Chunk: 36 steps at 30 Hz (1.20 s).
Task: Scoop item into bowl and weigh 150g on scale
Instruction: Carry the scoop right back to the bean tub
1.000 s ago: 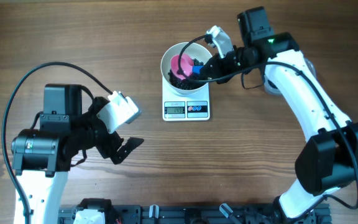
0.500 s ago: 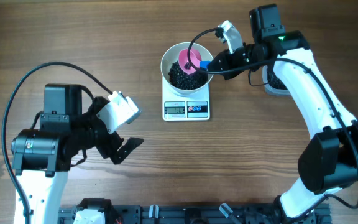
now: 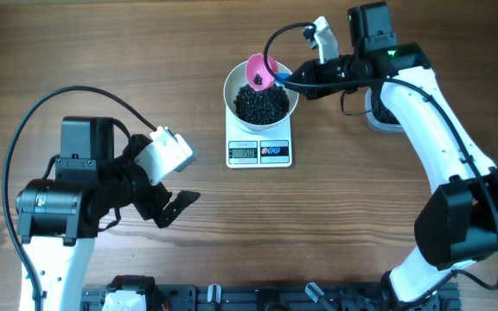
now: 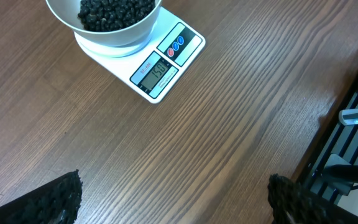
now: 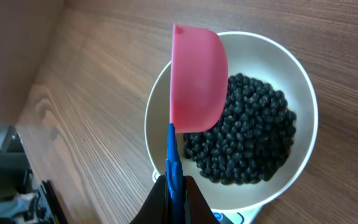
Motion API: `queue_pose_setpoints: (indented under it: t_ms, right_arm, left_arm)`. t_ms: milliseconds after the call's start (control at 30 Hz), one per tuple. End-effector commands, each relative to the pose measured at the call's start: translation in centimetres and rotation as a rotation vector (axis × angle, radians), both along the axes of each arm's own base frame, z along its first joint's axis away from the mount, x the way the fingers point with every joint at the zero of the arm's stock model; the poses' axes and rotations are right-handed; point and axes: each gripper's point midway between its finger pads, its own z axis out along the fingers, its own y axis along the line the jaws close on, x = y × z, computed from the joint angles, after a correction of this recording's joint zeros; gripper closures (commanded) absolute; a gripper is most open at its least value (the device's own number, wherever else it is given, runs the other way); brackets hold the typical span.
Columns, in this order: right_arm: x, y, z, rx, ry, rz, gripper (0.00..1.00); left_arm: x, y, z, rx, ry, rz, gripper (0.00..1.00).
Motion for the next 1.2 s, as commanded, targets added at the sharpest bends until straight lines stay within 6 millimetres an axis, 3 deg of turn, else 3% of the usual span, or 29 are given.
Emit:
queue_pose_setpoints:
  t_ms: [0,367,667,800,1167]
  right_arm:
    - [0.5,-0.3,1.6,0.051,0.006,-0.046,0.96]
    - [3.1,-5.2,3.4,0.166,0.000,-0.161,0.96]
    - [4.0,-12.1,3.3,0.205,0.052,-0.318,0.96]
    - [3.2,-14.7,2.8,0.196,0.101,-0.371,0.96]
    - [-2.6,-21.2,2.0,0.159,0.246,-0.456,0.96]
  left_arm:
    - [0.2,-0.1,0.7,0.005,-0.034,-0.023,0.00]
    - [0.2,-0.1,0.7,0.005,-0.034,-0.022,0.00]
    - [0.2,-0.1,0.7,0.005,-0.034,-0.022,0.00]
    - [0.2,-0.1,0.7,0.005,-0.034,-0.022,0.00]
    - [0.2,-0.1,0.7,0.005,-0.035,-0.023,0.00]
